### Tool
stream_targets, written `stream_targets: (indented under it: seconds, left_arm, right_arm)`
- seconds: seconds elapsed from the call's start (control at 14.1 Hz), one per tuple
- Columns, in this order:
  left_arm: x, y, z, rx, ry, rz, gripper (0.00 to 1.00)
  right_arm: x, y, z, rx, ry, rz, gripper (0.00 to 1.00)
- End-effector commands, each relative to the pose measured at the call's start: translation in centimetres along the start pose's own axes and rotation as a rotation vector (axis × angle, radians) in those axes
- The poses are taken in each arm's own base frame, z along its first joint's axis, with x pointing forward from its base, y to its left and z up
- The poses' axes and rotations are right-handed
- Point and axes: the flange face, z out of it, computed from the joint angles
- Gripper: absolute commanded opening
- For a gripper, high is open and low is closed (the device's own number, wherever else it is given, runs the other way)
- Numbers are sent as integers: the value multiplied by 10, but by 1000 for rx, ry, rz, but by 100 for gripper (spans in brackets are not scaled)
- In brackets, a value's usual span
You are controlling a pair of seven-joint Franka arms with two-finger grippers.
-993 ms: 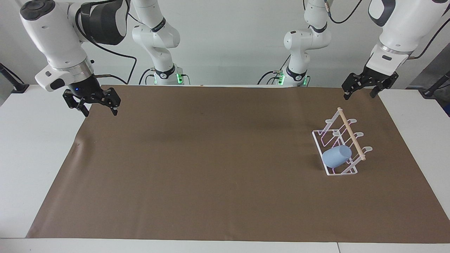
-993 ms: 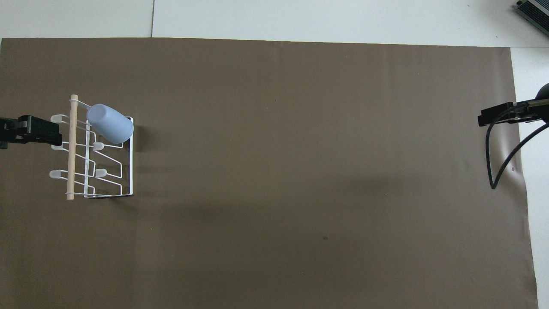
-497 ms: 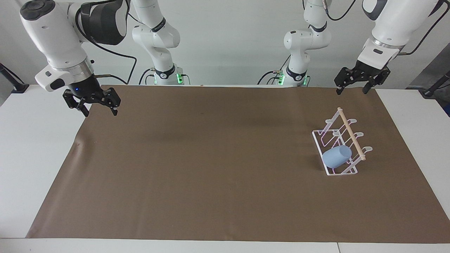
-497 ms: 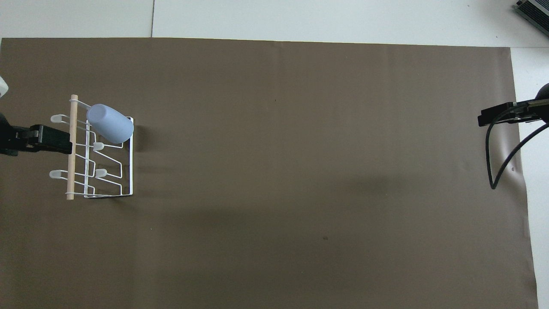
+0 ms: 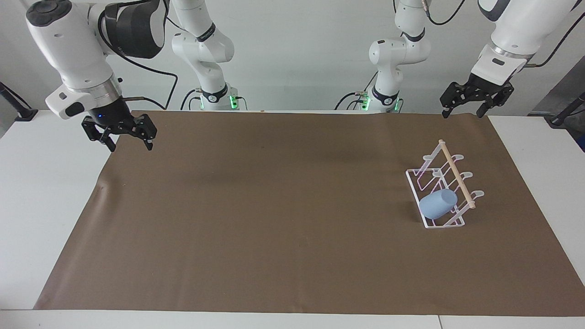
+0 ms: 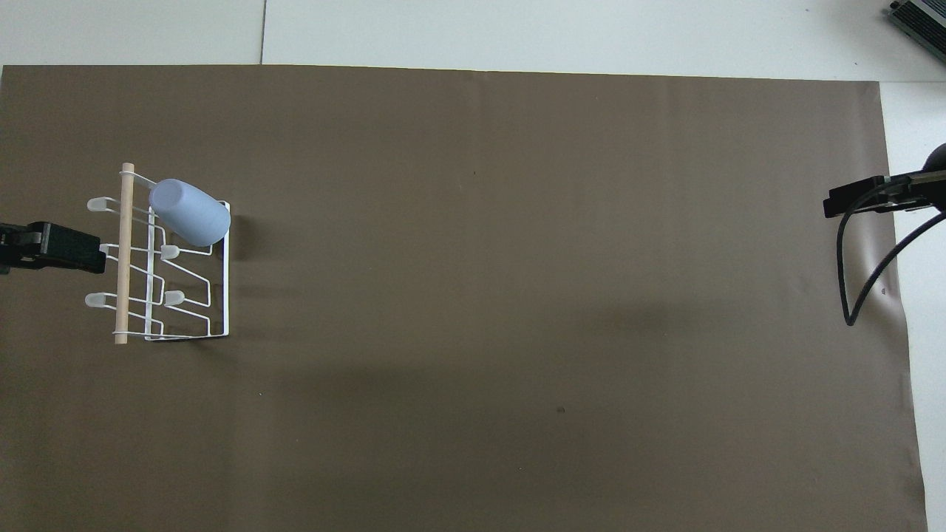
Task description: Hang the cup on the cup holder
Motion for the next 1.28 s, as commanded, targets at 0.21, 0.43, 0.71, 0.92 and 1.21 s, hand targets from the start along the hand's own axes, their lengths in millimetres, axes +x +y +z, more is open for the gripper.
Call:
stream_targets:
  seconds: [0.21,0.43,0.71,0.92,1.21]
  left_arm:
    - [-8,5,0,2,-17,69,100]
    - [-8,0,-1,-3,-13,65,100]
    - [-8,-14,-6,-5,-4,33,100]
    - [-8,-17,-4,-11,-3,32,100]
    - [-12,-20,-5,-12,-6,26,100]
  right_arm:
    - [-7,-2,-2,-5,-6,14,100]
    - [-7,-2,-2,-5,-6,14,100]
    - [-7,-2,-2,-5,-6,14,100]
    - [-7,-2,-2,-5,-6,14,100]
    - [-7,-2,-2,-5,-6,14,100]
